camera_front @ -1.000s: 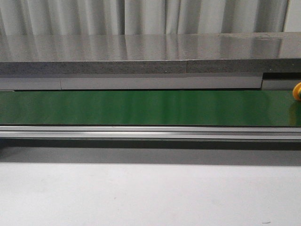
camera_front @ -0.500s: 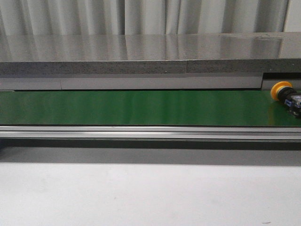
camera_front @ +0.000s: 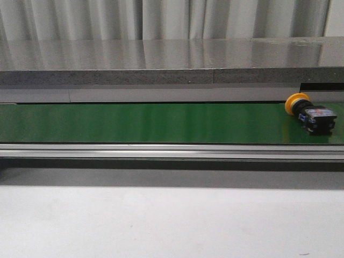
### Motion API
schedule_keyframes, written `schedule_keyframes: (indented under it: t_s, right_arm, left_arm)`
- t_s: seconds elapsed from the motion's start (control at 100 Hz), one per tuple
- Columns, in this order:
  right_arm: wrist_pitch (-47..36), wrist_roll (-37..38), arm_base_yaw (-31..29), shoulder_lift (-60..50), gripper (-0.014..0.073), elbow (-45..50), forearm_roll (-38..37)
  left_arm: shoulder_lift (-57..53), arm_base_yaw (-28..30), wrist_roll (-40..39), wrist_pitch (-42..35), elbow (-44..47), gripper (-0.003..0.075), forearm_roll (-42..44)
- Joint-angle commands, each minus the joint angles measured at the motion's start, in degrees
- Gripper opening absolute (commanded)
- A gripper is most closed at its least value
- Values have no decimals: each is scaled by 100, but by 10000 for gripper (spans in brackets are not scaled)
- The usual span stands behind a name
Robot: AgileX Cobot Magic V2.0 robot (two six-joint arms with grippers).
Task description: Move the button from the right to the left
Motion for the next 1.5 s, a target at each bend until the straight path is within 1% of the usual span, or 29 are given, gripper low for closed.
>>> schedule_keyframes:
  t_s: [0.0, 0.09, 0.18, 0.36, 0.64, 1.4, 1.49]
  right_arm:
    - [-869, -4, 1, -564, -66, 247, -67]
    - [-1257, -4, 1, -1064, -66, 588, -67]
    - [-1421, -4, 1, -1493, -66, 907, -67]
    - [-1261, -4, 1, -2290, -66, 1358, -67]
    - [-1211, -4, 1, -3190, -66, 1417, -61]
    - [-1187, -4, 1, -3259, -66, 1417, -61]
    - [-1187, -4, 1, -3259, -66, 1417, -61]
  left_arm:
    - [-180, 8, -58, -449, 255, -20, 0]
    - [-180, 8, -58, -449, 255, -20, 0]
    - [-180, 8, -58, -449, 255, -20, 0]
    - [-180, 8, -58, -449, 255, -20, 0]
    - [-180, 8, -58, -449, 255, -20, 0]
    - [-180, 8, -58, -529, 255, -20, 0]
    - [-180, 8, -58, -592, 255, -20, -156]
